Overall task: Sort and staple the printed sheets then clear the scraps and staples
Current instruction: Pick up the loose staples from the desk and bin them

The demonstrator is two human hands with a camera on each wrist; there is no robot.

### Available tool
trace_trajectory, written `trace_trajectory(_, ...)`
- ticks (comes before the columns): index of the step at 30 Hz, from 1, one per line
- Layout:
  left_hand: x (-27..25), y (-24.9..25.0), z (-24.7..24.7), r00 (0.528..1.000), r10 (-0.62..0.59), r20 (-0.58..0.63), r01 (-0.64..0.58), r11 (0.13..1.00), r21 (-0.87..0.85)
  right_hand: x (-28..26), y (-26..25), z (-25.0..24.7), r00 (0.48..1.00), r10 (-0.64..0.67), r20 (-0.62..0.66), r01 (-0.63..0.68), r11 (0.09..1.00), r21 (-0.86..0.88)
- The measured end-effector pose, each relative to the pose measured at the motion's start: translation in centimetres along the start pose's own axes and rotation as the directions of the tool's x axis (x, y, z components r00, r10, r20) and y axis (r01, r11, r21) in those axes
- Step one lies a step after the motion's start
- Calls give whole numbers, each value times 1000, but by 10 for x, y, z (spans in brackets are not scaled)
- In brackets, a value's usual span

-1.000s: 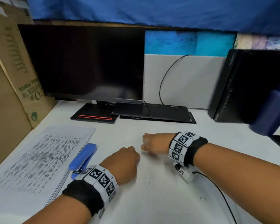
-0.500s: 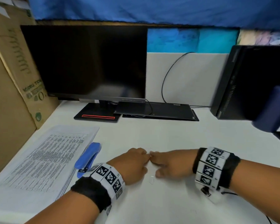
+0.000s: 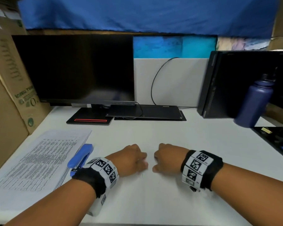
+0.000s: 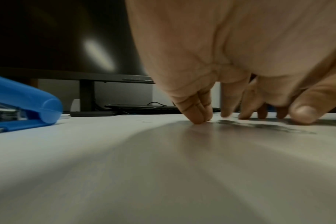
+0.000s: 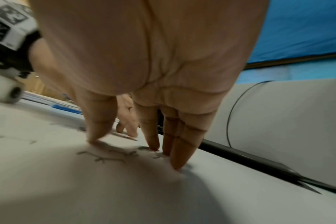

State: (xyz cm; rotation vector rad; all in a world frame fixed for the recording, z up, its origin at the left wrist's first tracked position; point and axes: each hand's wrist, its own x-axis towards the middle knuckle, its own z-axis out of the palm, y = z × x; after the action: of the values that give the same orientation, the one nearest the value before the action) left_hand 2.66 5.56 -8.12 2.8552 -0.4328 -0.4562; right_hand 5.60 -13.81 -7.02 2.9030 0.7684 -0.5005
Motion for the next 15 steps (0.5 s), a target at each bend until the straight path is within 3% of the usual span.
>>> trace_trajectory(2, -3, 6, 2, 998, 63, 15, -64, 995, 71, 2, -6, 2, 996, -78, -46, 75, 995, -62)
trace_trajectory(6, -3, 8, 7, 988, 133, -79, -127, 988, 83, 4, -8, 3, 979, -163, -118, 151, 983, -108)
trace_trajectory(15, -5, 12, 8, 985, 72, -156, -38, 977, 211, 7, -8, -5, 987, -33, -160, 41, 998, 44)
